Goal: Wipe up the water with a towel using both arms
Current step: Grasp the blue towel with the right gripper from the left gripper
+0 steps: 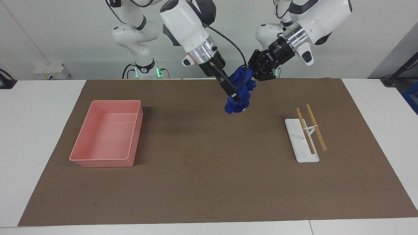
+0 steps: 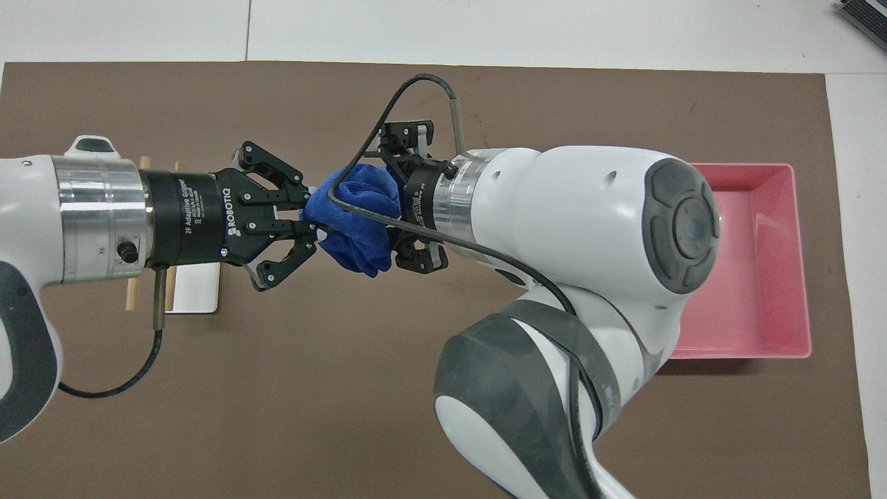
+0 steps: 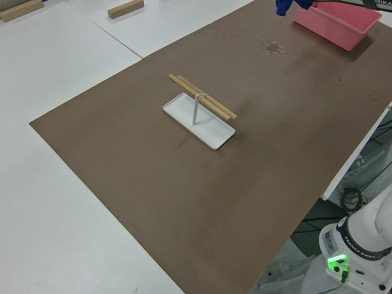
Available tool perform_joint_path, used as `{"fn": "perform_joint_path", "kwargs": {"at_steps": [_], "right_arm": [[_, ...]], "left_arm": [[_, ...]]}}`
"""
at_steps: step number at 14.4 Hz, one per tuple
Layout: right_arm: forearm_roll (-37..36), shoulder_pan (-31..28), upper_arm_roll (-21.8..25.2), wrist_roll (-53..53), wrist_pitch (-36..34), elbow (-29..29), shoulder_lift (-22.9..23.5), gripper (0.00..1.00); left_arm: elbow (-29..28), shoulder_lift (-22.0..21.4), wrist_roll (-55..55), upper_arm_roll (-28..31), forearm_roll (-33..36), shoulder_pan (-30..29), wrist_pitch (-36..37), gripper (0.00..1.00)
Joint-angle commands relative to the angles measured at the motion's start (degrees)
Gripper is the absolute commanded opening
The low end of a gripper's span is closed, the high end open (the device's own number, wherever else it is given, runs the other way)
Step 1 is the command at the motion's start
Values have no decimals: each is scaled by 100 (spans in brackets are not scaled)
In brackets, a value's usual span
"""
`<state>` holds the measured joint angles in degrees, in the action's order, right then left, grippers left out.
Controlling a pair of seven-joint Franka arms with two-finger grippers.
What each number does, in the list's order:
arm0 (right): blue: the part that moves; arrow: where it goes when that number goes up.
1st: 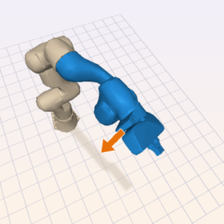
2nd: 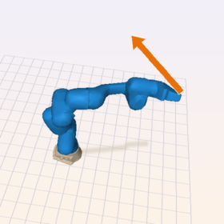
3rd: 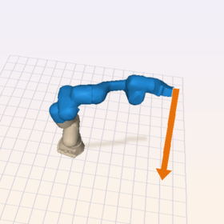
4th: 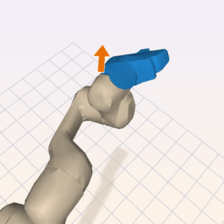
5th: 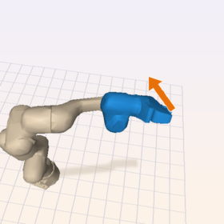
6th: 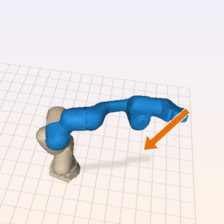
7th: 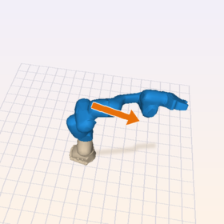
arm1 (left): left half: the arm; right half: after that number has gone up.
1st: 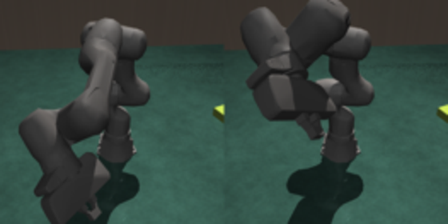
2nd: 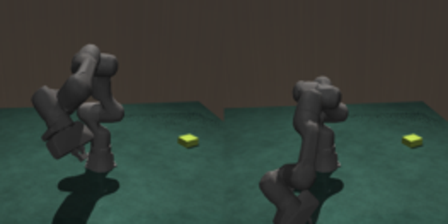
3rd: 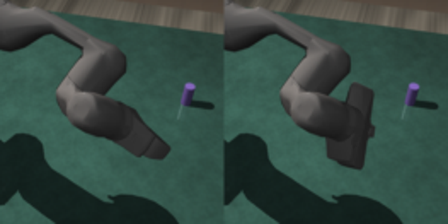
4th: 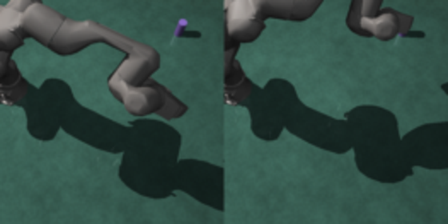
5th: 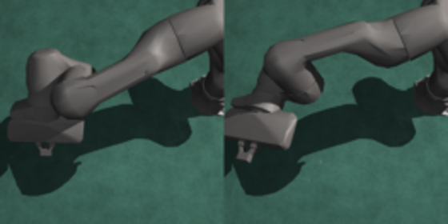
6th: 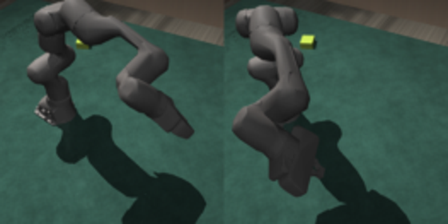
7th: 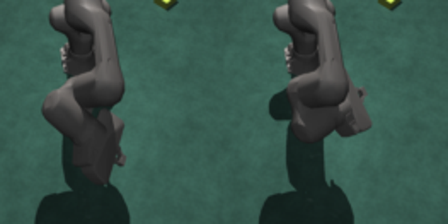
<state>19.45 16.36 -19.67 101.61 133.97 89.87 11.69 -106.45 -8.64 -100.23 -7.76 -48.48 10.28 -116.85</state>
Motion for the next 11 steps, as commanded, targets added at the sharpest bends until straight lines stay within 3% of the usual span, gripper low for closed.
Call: {"fn": "perform_joint_path", "kwargs": {"at_steps": [1, 2, 3, 4, 9, 10, 11], "right_arm": [[-81, -37, -19, -203, -2, 145, -87, 71], [-82, -37, -19, -203, -11, 154, -88, 53], [-82, -72, -28, -212, -98, 137, -88, 18], [14, -107, -28, -195, -221, 102, -79, 0], [15, -133, -28, -203, -266, 101, -88, 0], [15, -142, -28, -221, -275, 93, -88, 0], [6, -142, -19, -264, -257, 93, -88, 0]], "left_arm": [[-271, -164, 74, 37, -91, 97, -338, 0], [-323, -199, 82, 37, -83, 114, -390, 0], [-359, -208, 83, 29, -83, 141, -487, 0], [-368, -199, 74, 29, -83, 193, -522, 0], [-438, -243, 109, 37, -48, 308, -514, 0], [-421, -234, 109, 37, -30, 308, -514, 35], [-394, -234, 57, 37, -21, 308, -479, 99]]}}
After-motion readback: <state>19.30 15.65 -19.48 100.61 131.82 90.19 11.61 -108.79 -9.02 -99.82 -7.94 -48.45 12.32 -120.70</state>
